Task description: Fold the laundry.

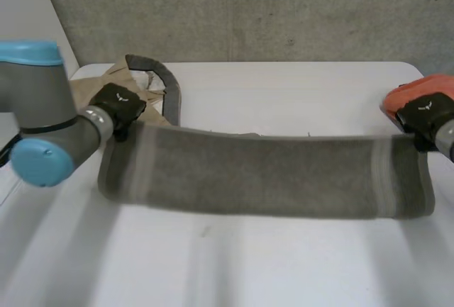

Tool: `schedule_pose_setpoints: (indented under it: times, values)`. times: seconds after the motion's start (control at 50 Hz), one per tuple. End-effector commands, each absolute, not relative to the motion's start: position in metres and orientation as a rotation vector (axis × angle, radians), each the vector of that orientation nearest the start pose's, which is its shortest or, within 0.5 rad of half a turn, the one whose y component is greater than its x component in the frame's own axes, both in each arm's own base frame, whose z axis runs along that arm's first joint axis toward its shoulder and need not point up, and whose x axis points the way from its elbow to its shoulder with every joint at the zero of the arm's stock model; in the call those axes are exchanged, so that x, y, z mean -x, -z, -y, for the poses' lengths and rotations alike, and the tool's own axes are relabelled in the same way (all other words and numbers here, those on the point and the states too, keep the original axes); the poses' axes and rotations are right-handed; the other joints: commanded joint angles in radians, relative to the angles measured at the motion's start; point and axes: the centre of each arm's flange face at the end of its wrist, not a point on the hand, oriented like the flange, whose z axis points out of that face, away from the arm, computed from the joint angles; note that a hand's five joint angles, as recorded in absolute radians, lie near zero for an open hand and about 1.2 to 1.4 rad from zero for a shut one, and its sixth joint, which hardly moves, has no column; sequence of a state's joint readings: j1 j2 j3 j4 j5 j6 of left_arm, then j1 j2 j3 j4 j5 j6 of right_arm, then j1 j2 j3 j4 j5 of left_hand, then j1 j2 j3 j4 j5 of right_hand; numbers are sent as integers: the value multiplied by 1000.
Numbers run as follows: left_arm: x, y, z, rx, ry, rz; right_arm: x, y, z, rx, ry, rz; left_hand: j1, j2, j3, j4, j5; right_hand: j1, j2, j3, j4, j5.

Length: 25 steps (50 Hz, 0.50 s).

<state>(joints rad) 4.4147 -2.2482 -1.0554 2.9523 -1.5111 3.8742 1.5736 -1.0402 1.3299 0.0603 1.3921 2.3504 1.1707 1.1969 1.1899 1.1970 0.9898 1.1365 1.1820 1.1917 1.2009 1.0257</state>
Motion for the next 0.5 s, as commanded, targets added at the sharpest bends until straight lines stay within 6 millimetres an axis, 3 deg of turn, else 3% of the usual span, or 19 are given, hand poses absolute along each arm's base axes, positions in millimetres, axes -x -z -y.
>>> schedule_pose_setpoints:
  times: [0.02,0.1,0.14,0.16,0.18,0.32,0.42,0.5]
  values:
    - [277,-187,389,-1185,1718,-2002,-166,-184,415,1235,2061,-2507,226,199,206,199,232,260,214,205,195,196]
    - [290,-182,399,-1154,1733,-1971,-177,-173,437,1226,2131,-2490,226,199,206,199,232,184,138,129,119,120]
    - [293,-179,403,-1127,1734,-1970,-179,-168,442,1220,2139,-2506,226,199,206,199,232,-506,-552,-561,-571,-570]
    - [295,-179,404,-1122,1735,-1968,-179,-165,445,1217,2140,-2524,-42,-68,-61,-68,-35,-873,-919,-928,-938,-937]
    - [296,-181,403,-1112,1738,-1969,-182,-161,445,1220,2131,-2563,-996,-1022,-1015,-1022,-990,-962,-1007,-1017,-1026,-1026]
    - [307,-196,384,-1117,1794,-2009,-181,-169,419,1197,1945,-2685,-996,-1022,-1015,-1022,-990,-962,-1007,-1017,-1026,-1026]
    - [301,-213,367,-1059,1838,-2084,-167,-195,378,1093,1771,-2640,-996,-1022,-1015,-1022,-990,-962,-1007,-1017,-1026,-1026]
    - [297,-218,355,-1039,1864,-2115,-149,-193,353,1072,1629,-2660,-996,-1022,-1015,-1022,-990,-962,-1007,-1017,-1026,-1026]
